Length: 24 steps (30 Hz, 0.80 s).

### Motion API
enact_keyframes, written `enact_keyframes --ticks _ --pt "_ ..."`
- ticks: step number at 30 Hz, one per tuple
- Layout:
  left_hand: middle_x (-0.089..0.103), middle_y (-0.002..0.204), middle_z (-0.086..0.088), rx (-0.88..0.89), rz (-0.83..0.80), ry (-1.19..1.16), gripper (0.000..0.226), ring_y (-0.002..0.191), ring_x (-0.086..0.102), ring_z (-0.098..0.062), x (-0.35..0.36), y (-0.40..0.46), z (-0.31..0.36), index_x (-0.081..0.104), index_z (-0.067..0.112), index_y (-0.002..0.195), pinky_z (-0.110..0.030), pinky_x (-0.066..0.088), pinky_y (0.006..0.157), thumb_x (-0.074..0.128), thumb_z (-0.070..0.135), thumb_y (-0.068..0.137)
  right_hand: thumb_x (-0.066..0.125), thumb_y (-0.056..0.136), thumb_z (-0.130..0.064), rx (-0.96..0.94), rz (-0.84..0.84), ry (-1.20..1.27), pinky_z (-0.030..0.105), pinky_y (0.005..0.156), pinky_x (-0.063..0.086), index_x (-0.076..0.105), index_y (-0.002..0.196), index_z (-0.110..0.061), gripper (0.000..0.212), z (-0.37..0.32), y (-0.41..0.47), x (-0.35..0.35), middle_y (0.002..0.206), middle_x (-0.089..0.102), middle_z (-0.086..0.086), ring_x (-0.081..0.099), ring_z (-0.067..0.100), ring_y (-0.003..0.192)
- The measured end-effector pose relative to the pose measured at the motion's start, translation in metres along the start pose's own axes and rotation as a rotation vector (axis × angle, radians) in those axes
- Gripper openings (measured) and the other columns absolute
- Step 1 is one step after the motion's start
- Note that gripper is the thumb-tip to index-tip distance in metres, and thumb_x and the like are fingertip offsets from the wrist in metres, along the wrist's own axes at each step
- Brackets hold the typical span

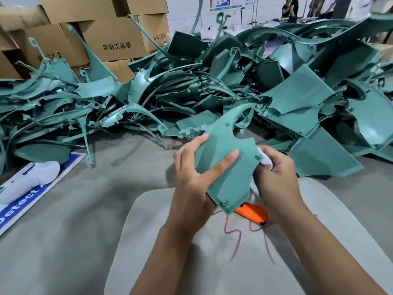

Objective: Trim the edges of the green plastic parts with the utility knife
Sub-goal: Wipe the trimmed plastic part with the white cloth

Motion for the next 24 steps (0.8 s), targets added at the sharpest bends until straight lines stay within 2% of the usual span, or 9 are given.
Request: enact_keyframes --ticks 3,6,10,14,16,17,19,21,24 --pt "0.027 0.157 -0.009 -0.035 0.017 0.003 0.042 0.143 0.027 -0.03 0.001 0.0 -0.005 0.053 0.045 0.145 -0.037 0.03 0.118 0.058 0.042 0.104 0.051 0.1 -0.011 0.319 -0.207 0.554 0.038 0.087 0.062 0.079 0.116 -0.011 0.033 0.002 -0.004 0.014 0.119 0.076 0.017 0.075 0.028 0.106" --pt "0.024 0.158 -0.004 -0.067 0.046 0.027 0.043 0.144 0.026 -0.029 -0.002 0.0 -0.011 0.052 0.05 0.144 -0.03 0.022 0.121 0.058 0.04 0.103 0.036 0.104 -0.039 0.491 -0.274 0.836 0.048 0.104 0.052 0.072 0.129 -0.001 0.058 0.002 -0.007 0.015 0.134 0.068 0.022 0.068 0.035 0.119" --pt "0.021 0.159 -0.003 -0.046 0.061 0.019 0.042 0.146 0.026 -0.033 0.001 -0.001 -0.01 0.053 0.052 0.142 -0.032 0.025 0.122 0.06 0.042 0.102 0.042 0.104 -0.031 0.439 -0.11 0.83 0.042 0.081 0.055 0.074 0.121 -0.005 0.044 -0.001 -0.001 0.005 0.113 0.074 0.019 0.071 0.034 0.095" --pt "0.022 0.16 -0.004 -0.04 0.046 0.041 0.046 0.144 0.027 -0.033 0.003 -0.002 -0.012 0.051 0.052 0.143 -0.034 0.025 0.121 0.061 0.04 0.1 0.063 0.094 -0.029 0.393 -0.157 0.652 0.024 0.046 0.045 0.076 0.105 -0.019 0.02 -0.005 -0.001 0.007 0.06 0.056 0.002 0.052 0.02 0.048" --pt "0.024 0.16 -0.003 -0.013 0.046 0.055 0.04 0.143 0.027 -0.032 0.003 -0.002 -0.01 0.052 0.053 0.142 -0.035 0.025 0.12 0.057 0.044 0.103 0.063 0.095 -0.037 0.427 -0.269 0.643 0.03 0.054 0.054 0.078 0.097 -0.018 0.024 -0.005 -0.004 0.013 0.077 0.064 0.013 0.064 0.033 0.064" --pt "0.026 0.159 -0.004 0.012 0.049 0.061 0.038 0.142 0.028 -0.032 0.003 -0.002 -0.009 0.054 0.052 0.141 -0.036 0.026 0.119 0.055 0.045 0.104 0.062 0.097 -0.037 0.447 -0.296 0.67 0.036 0.067 0.061 0.078 0.107 -0.015 0.03 -0.002 -0.005 0.013 0.101 0.073 0.019 0.072 0.038 0.087" --pt "0.032 0.157 -0.007 0.06 0.072 0.084 0.035 0.14 0.03 -0.034 0.0 -0.002 -0.005 0.058 0.049 0.139 -0.038 0.026 0.118 0.055 0.044 0.105 0.054 0.105 -0.033 0.447 -0.324 0.692 0.044 0.092 0.06 0.07 0.132 -0.011 0.038 0.001 -0.005 0.011 0.135 0.068 0.021 0.069 0.036 0.121" --pt "0.032 0.157 -0.007 0.083 0.092 0.101 0.033 0.141 0.03 -0.036 -0.004 -0.001 -0.003 0.061 0.046 0.138 -0.039 0.026 0.118 0.055 0.044 0.105 0.054 0.107 -0.031 0.415 -0.361 0.661 0.044 0.095 0.059 0.067 0.136 -0.01 0.038 0.0 -0.005 0.012 0.137 0.067 0.021 0.069 0.034 0.121" --pt "0.022 0.163 -0.005 0.019 0.146 0.027 0.036 0.15 0.025 -0.034 -0.009 -0.002 0.001 0.059 0.04 0.142 -0.038 0.027 0.122 0.05 0.043 0.107 0.069 0.094 -0.027 0.336 -0.234 0.544 0.039 0.079 0.061 0.078 0.111 -0.006 0.029 0.001 -0.001 0.006 0.111 0.073 0.026 0.074 0.037 0.091"
Point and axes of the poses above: each hand's wrist, its own y-axis towards the middle knuckle, its own x-axis out of the palm, z = x × y, the point moved 6 cm from there along y, towards the middle knuckle
